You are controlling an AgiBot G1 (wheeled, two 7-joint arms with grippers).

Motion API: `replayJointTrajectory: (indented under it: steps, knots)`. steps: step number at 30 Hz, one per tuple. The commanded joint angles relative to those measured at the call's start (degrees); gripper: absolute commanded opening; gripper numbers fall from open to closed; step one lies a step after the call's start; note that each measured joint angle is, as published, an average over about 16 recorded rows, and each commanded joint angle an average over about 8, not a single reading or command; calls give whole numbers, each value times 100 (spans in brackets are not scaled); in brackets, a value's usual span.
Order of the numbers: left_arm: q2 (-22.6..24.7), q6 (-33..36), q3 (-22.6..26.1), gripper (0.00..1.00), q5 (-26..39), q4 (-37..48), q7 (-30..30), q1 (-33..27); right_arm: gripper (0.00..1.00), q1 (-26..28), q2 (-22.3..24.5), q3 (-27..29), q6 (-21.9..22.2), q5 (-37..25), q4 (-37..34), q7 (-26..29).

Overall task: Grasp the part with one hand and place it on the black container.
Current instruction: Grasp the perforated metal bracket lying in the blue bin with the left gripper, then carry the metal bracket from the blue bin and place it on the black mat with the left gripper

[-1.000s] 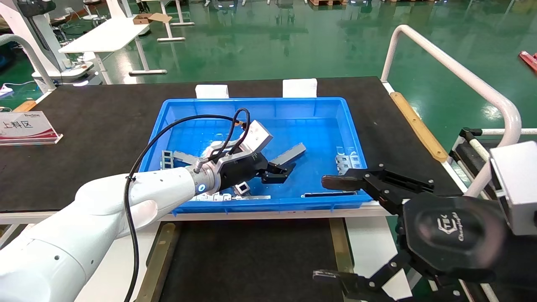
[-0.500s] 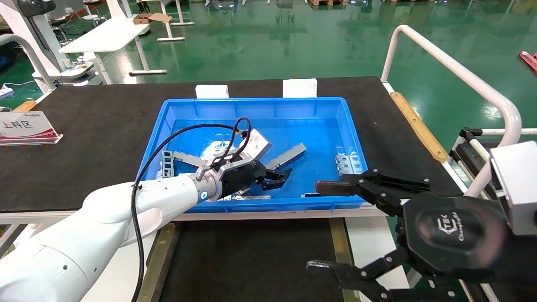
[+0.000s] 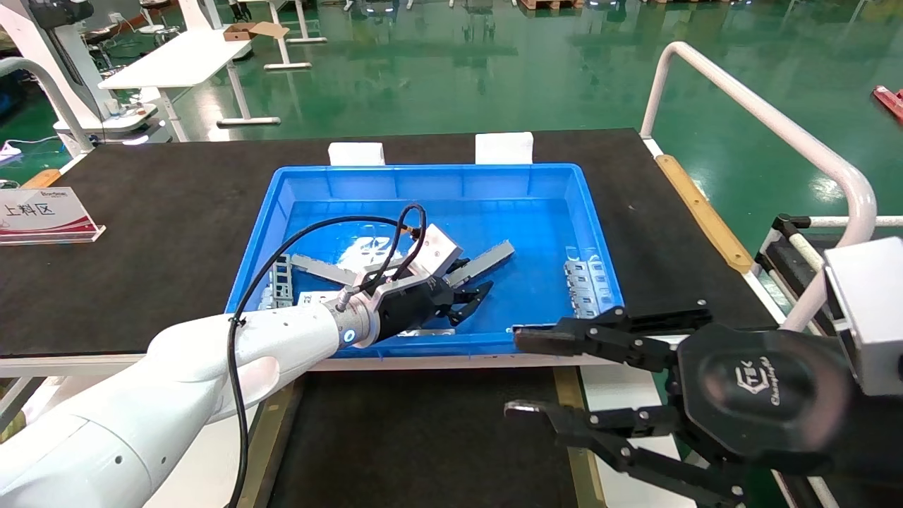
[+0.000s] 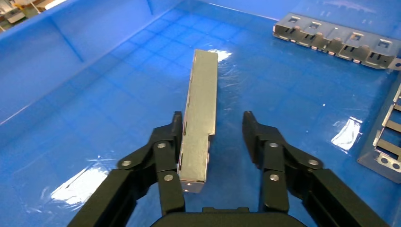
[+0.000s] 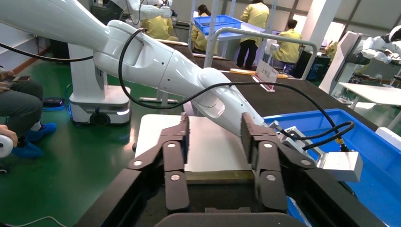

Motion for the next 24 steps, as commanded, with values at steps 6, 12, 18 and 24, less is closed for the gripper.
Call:
replayJointTrajectory:
  steps: [6, 12, 18, 24]
  knots:
    - [-2, -53, 187, 0, -284, -14, 50, 0, 0, 1, 1, -3, 1, 2, 0, -1]
    - [-2, -80, 308, 0, -542, -21, 77, 7, 0, 1, 2, -5, 2, 3, 0, -3]
    - [-8, -8, 396, 0, -812, -96, 138, -44, 0, 2, 3, -7, 3, 5, 0, -4]
    - [-48, 389, 383, 0, -1102, -98, 310, -257, 0, 2, 4, -10, 4, 7, 0, -5]
